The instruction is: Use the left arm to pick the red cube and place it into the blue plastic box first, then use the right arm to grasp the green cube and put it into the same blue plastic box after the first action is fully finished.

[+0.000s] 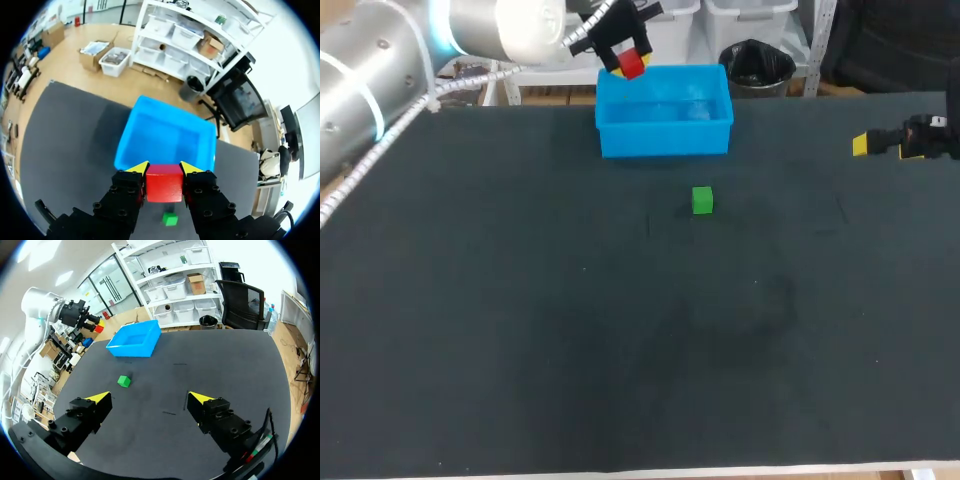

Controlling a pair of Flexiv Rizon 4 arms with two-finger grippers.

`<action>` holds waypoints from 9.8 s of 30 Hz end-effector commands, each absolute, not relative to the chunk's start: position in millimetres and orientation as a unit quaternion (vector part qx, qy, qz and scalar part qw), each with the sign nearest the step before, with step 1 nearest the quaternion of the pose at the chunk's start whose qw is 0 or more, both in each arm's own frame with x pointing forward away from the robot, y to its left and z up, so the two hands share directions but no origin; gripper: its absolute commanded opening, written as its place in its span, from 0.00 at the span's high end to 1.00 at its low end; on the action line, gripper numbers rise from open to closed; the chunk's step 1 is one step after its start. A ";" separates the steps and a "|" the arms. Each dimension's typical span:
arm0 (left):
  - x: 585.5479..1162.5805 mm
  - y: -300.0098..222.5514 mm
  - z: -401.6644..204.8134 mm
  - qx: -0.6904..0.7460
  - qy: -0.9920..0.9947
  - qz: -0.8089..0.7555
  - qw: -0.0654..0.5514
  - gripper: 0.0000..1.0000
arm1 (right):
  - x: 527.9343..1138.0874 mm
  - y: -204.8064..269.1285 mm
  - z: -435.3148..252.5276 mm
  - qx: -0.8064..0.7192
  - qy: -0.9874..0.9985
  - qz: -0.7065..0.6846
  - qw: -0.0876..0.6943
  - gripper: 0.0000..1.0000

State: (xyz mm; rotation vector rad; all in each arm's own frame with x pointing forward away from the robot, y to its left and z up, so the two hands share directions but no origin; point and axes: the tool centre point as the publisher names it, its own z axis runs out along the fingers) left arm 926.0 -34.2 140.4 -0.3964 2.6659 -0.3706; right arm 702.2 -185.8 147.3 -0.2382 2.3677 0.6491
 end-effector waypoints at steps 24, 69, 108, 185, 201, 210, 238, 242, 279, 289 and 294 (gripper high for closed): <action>985.9 -30.5 101.7 -0.167 0.968 -0.077 0.173 0.00 | 702.2 -185.8 147.7 -0.091 0.906 0.248 0.331 0.00; 866.6 27.8 172.8 -0.086 0.940 -0.115 0.310 0.00 | 702.2 -185.8 147.7 -0.091 0.906 0.248 0.331 0.00; 809.5 97.3 196.4 0.282 0.843 -0.249 0.385 0.00 | 702.2 -185.8 147.7 -0.091 0.906 0.248 0.331 0.00; 744.0 114.3 200.2 0.578 0.688 -0.240 0.368 0.00 | 712.0 -167.1 139.6 -0.089 0.917 0.233 0.311 0.00; 744.0 114.3 200.2 0.578 0.688 -0.240 0.368 0.00 | 752.1 -100.1 123.9 -0.152 0.959 0.133 0.199 0.00; 744.0 114.3 200.2 0.578 0.688 -0.240 0.368 0.00 | 768.9 -67.5 113.5 -0.141 0.973 0.099 0.153 0.00; 744.0 114.3 200.2 0.578 0.688 -0.240 0.368 0.00 | 775.1 -47.0 112.3 -0.139 0.974 0.105 0.144 0.00; 744.0 114.3 200.2 0.578 0.688 -0.240 0.368 0.00 | 775.3 -44.5 105.3 -0.139 0.981 0.082 0.109 0.00; 744.0 114.3 200.2 0.578 0.688 -0.240 0.368 0.00 | 782.6 8.0 83.0 -0.093 0.996 0.015 0.002 0.00; 744.0 114.3 200.2 0.578 0.688 -0.240 0.368 0.00 | 782.6 8.0 83.0 -0.093 0.996 0.015 0.002 0.00; 744.0 114.3 200.2 0.578 0.688 -0.240 0.368 0.00 | 782.6 8.0 83.0 -0.093 0.996 0.015 0.002 0.00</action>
